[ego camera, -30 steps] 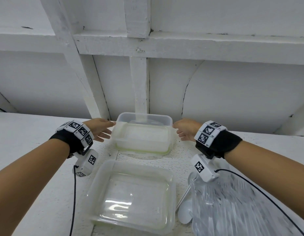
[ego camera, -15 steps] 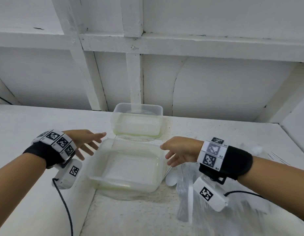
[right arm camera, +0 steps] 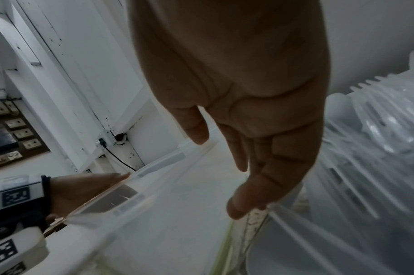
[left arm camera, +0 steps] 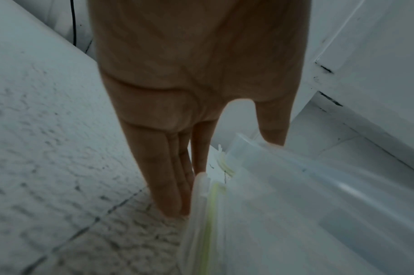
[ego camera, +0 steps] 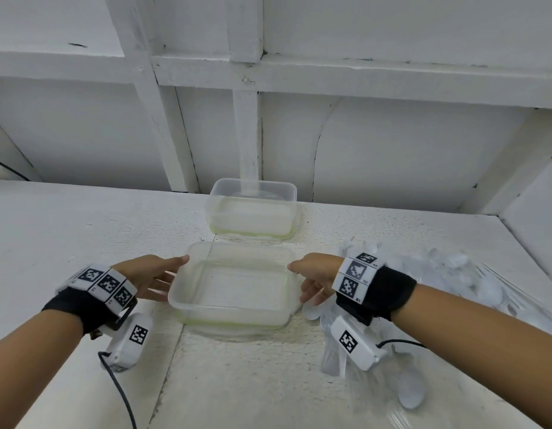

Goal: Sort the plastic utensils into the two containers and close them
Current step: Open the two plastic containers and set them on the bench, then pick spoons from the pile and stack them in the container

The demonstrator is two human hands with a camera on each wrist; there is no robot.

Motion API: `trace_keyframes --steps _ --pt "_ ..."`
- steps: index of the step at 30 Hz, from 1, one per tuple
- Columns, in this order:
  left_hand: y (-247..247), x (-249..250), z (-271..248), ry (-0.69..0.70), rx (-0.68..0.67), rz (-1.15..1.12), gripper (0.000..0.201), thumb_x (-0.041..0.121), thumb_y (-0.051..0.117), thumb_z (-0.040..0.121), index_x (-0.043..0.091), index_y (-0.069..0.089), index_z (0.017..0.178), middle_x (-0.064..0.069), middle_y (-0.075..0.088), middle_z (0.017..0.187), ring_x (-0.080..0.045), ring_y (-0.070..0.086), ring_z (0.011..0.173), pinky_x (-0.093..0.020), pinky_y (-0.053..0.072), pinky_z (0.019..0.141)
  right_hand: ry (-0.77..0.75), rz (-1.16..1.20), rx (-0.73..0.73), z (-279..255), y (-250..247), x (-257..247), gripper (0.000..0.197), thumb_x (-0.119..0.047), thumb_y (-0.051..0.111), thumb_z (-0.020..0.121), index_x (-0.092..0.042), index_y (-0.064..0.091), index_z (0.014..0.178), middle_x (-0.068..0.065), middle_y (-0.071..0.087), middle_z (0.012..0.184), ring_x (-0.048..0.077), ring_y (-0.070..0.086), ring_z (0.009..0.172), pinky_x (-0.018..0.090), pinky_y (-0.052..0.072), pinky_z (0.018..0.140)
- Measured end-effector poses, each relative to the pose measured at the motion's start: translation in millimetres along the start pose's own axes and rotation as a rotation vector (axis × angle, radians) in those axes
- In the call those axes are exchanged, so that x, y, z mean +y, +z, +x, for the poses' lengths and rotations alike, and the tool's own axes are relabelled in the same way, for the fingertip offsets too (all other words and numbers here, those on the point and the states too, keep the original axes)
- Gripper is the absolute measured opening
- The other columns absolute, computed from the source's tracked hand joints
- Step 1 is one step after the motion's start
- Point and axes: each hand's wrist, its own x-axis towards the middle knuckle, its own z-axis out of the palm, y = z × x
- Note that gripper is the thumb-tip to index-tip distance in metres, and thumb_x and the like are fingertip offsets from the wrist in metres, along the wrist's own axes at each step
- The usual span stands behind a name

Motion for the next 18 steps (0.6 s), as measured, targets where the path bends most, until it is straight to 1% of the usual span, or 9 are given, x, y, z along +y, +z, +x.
trace_keyframes --steps 1,3,6,7,9,12,14,16,18 --pt "0.8 -0.8 -0.3 0.015 0.013 -0.033 0.042 0.034 0.06 0.088 -0.003 0.063 0.105 -0.018 0.067 0.093 -0.029 0.064 0.084 -0.037 0.053 0.074 -0.001 0.006 -0.008 1.6 0.7 -1.4 0.046 -0.031 0.044 0.096 -0.007 0.037 0.134 0.013 0.054 0.087 0.018 0.061 0.064 0.026 0.047 0.05" --pt "3.1 -0.6 0.0 0.045 0.048 -0.089 0.039 0.03 0.061 0.088 -0.005 0.062 0.106 -0.016 0.067 0.089 -0.028 0.064 0.078 -0.033 0.054 0.063 -0.008 0.026 -0.007 3.9 2.0 -4.7 0.042 -0.025 0.044 0.096 -0.002 0.039 0.13 0.013 0.054 0.076 0.018 0.059 0.06 0.026 0.047 0.048" --pt "7.8 4.5 2.9 0.077 0.085 -0.153 0.036 0.028 0.061 0.089 -0.004 0.061 0.105 -0.015 0.066 0.088 -0.027 0.063 0.076 -0.026 0.056 0.049 -0.028 0.093 0.038 9.4 2.7 -10.6 0.036 -0.019 0.044 0.097 0.0 0.039 0.127 0.014 0.051 0.068 0.019 0.057 0.056 0.027 0.049 0.047" --pt "9.3 7.3 4.6 0.085 0.088 -0.172 0.036 0.028 0.061 0.089 -0.005 0.06 0.105 -0.016 0.066 0.089 -0.027 0.062 0.076 -0.026 0.056 0.047 -0.033 0.114 0.064 11.8 2.3 -12.9 0.034 -0.019 0.043 0.098 0.001 0.04 0.125 0.015 0.051 0.068 0.021 0.055 0.056 0.027 0.049 0.048" --pt "13.6 14.1 8.2 0.104 0.091 -0.2 0.037 0.028 0.061 0.089 -0.005 0.059 0.105 -0.017 0.065 0.089 -0.028 0.062 0.076 -0.026 0.055 0.046 -0.039 0.143 0.117 16.7 -0.1 -16.6 0.026 -0.019 0.043 0.098 0.0 0.043 0.114 0.016 0.052 0.069 0.022 0.054 0.056 0.03 0.049 0.053" --pt "18.0 22.7 14.5 0.125 0.118 -0.228 0.038 0.028 0.061 0.089 -0.005 0.057 0.106 -0.017 0.063 0.089 -0.028 0.06 0.074 -0.025 0.055 0.044 -0.039 0.182 0.163 21.7 -4.3 -19.8 0.02 -0.019 0.045 0.098 0.0 0.042 0.102 0.017 0.05 0.069 0.022 0.054 0.056 0.031 0.049 0.056" --pt "18.9 24.6 18.1 0.128 0.122 -0.229 0.037 0.028 0.062 0.088 -0.005 0.058 0.105 -0.017 0.063 0.09 -0.028 0.06 0.074 -0.025 0.054 0.042 -0.037 0.202 0.173 22.1 -5.4 -20.3 0.02 -0.018 0.045 0.098 0.0 0.042 0.104 0.017 0.049 0.071 0.022 0.053 0.056 0.032 0.05 0.057" --pt "18.7 22.8 20.0 0.128 0.112 -0.225 0.036 0.029 0.061 0.089 -0.004 0.059 0.101 -0.018 0.063 0.094 -0.027 0.06 0.074 -0.025 0.054 0.043 -0.038 0.221 0.176 21.1 -4.8 -19.5 0.029 -0.018 0.046 0.098 0.001 0.043 0.119 0.016 0.047 0.075 0.022 0.053 0.058 0.032 0.051 0.058" --pt "17.0 20.0 19.3 0.129 0.096 -0.2 0.037 0.032 0.058 0.09 -0.004 0.059 0.099 -0.019 0.063 0.098 -0.027 0.061 0.076 -0.029 0.055 0.051 -0.046 0.246 0.163 18.3 -5.4 -18.3 0.041 -0.019 0.046 0.098 0.003 0.037 0.131 0.017 0.046 0.076 0.024 0.054 0.061 0.036 0.054 0.07"
